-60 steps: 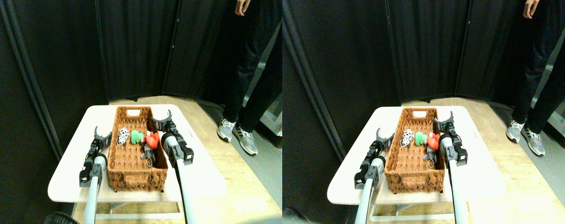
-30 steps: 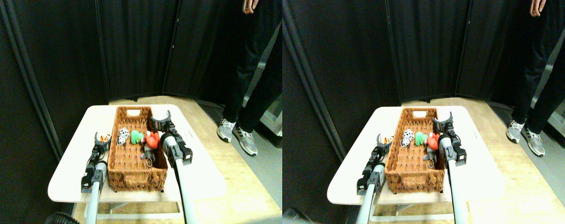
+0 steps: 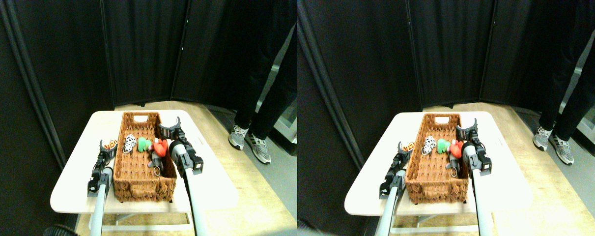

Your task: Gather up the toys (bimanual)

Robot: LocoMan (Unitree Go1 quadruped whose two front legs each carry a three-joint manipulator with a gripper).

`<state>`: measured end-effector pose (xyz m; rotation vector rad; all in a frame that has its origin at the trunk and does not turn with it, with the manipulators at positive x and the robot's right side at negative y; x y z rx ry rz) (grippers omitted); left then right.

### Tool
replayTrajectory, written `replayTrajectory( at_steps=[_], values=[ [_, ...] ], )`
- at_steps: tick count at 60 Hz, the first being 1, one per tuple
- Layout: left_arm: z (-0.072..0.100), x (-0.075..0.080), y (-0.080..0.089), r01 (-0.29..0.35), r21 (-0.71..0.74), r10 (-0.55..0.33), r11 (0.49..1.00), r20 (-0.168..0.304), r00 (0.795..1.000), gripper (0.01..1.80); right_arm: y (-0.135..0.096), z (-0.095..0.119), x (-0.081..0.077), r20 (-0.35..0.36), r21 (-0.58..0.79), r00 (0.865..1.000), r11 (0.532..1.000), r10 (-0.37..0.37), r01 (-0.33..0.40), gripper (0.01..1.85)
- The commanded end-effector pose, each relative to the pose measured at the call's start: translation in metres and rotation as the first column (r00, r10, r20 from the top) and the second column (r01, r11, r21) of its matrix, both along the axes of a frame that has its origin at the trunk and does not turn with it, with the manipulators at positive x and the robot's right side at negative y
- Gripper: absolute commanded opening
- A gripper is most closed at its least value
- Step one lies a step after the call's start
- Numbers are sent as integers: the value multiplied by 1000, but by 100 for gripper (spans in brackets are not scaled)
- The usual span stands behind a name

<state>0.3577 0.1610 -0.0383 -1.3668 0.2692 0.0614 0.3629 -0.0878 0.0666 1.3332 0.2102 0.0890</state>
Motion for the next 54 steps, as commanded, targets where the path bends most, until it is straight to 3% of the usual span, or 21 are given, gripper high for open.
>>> replayTrajectory(
  at_steps=[1, 5, 11, 33, 38, 45, 48, 54],
  values=[
    [3, 4, -4, -32, -13, 33, 999, 46, 998, 59, -2, 6, 0, 46, 2, 999, 1000, -8, 7, 66],
    [2, 5, -4, -31, -24, 33, 999, 60, 998, 49, -2, 6, 0, 45, 3, 999, 1000, -8, 8, 66],
    [2, 6, -4, -52, 127, 37, 991, 114, 993, 1, -3, 7, 0, 58, 2, 998, 1000, -11, 11, 61],
    [11, -1, 3, -76, 138, 59, 987, 121, 991, 1, -2, 7, -1, 61, 8, 998, 1000, -16, 15, 70],
    [23, 1, 13, -43, 185, 12, 982, 164, 986, 1, -2, 7, -1, 65, 4, 998, 1000, -17, 16, 71],
    [42, -1, 16, -19, 143, -4, 990, 160, 987, 1, -5, 7, -1, 71, -7, 997, 1000, -23, 24, 76],
    [52, 1, 18, 18, 198, -54, 980, 181, 982, 1, -7, 7, -1, 74, -9, 997, 999, -31, 32, 76],
    [72, 1, 19, 36, 223, -76, 974, 174, 982, 1, -11, 8, -1, 77, -2, 996, 999, -46, 47, 74]
  ],
)
